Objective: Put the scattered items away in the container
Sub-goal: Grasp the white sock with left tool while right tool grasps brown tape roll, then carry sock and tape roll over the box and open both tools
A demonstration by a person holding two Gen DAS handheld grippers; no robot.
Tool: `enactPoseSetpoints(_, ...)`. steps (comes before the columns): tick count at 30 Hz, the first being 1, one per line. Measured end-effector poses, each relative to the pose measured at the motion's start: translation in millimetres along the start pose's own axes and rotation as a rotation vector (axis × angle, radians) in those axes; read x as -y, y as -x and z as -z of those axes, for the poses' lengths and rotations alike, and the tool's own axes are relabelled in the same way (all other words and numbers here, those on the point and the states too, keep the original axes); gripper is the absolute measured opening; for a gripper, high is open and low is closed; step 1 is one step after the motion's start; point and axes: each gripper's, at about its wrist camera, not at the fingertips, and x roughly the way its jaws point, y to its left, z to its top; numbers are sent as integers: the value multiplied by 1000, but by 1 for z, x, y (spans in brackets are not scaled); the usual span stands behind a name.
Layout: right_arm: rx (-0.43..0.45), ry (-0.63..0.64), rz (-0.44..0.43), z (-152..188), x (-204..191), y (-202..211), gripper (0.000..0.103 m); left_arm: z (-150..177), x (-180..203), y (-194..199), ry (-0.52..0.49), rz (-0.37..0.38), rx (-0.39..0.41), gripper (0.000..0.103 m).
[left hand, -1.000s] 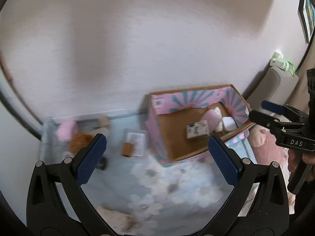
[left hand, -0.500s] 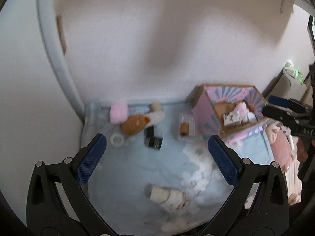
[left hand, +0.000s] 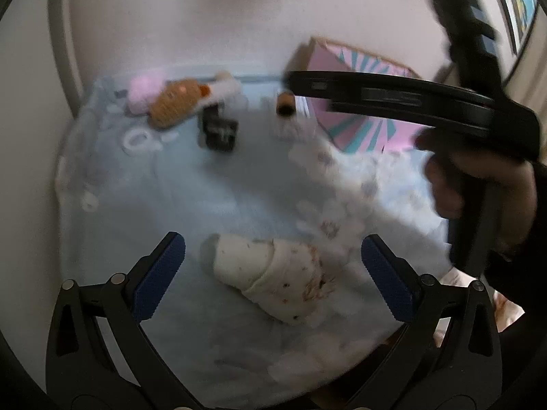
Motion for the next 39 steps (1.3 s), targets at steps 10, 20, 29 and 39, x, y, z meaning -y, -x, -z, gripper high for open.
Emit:
enactPoseSetpoints(10, 89, 72, 171, 25, -19, -74, 72, 19, 0, -37, -41, -5, -19, 100)
enactPoseSetpoints(20, 72, 31, 215, 19, -9, -101, 36, 21, 0, -36, -81, -10, -17, 62)
enactPoseSetpoints(29, 55, 19, 200, 16, -3, -95, 22, 12, -4, -25, -56, -6, -19, 53)
enactPoseSetpoints(39, 70, 72, 119, -7, -7, -46, 22, -39, -1, 6, -30, -38, 6, 53)
